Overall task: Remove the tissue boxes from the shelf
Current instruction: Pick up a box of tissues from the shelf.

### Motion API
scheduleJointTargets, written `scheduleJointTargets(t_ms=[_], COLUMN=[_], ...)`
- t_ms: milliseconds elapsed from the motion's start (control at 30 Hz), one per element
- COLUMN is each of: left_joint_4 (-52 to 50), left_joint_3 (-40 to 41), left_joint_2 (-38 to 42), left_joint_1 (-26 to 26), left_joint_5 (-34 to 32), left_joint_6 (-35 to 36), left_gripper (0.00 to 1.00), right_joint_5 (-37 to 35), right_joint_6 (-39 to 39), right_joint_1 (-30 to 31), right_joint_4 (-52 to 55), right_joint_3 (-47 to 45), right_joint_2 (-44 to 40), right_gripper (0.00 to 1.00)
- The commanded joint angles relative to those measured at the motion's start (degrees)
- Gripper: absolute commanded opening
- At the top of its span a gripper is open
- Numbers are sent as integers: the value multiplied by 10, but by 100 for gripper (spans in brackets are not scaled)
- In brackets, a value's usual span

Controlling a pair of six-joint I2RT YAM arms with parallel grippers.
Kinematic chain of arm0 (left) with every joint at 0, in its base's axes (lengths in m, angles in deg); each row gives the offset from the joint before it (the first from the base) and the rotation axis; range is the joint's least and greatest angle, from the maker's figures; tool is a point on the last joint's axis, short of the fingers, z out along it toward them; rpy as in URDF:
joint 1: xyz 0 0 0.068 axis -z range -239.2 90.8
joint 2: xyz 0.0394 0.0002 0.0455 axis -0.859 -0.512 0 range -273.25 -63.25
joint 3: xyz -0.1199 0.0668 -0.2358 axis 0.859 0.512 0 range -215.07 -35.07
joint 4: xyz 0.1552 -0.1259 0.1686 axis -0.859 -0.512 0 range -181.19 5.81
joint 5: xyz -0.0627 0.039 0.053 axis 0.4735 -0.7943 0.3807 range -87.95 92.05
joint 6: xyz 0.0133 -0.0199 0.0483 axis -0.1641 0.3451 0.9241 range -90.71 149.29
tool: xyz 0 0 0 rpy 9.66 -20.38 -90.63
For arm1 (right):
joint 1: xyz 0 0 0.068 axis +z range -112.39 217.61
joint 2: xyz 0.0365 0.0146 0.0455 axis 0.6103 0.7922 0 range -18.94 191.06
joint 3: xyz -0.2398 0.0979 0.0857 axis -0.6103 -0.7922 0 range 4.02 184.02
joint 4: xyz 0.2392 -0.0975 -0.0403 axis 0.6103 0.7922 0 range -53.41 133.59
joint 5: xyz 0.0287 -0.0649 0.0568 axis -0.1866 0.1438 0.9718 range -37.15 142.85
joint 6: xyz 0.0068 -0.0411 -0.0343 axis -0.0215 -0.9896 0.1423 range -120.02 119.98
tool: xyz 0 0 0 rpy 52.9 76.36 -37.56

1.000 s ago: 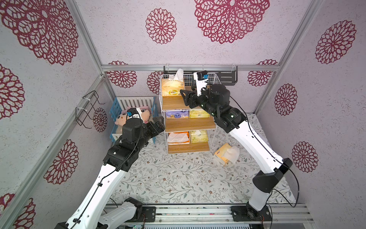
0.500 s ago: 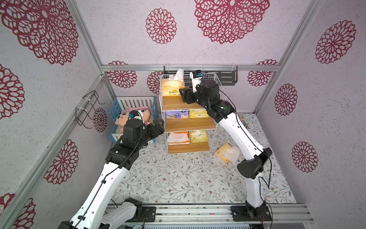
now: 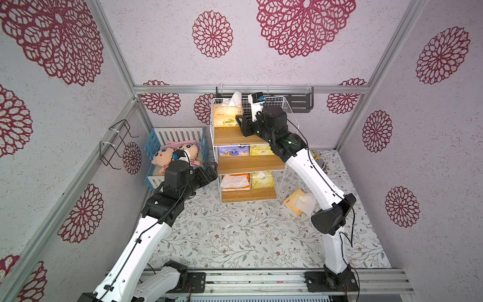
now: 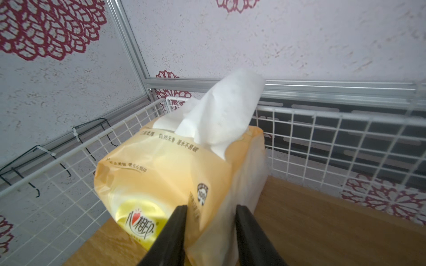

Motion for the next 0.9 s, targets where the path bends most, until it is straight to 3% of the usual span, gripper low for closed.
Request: scheduleJointTargets(t_ms=[0, 300, 667, 867], left_joint_4=[10, 8, 2, 19], left_joint_3=[2, 10, -5, 4], left_joint_2=[14, 30, 45, 54], left_joint_1=[-4, -5, -5, -4], left_joint_5=[6, 8, 5, 11], left_joint_6=[3, -18, -45, -75], left_gripper=[97, 97, 97, 97], right_joint_5=[13, 9, 6, 1], right_joint_6=[3, -4, 20, 35], right_joint_1=[-1, 1, 10, 10], right_joint_4=[-8, -13, 1, -7], right_joint_3=[15, 15, -5, -103], right_joint_2=[0, -35, -123, -200], right_gripper=[28, 0, 0, 0])
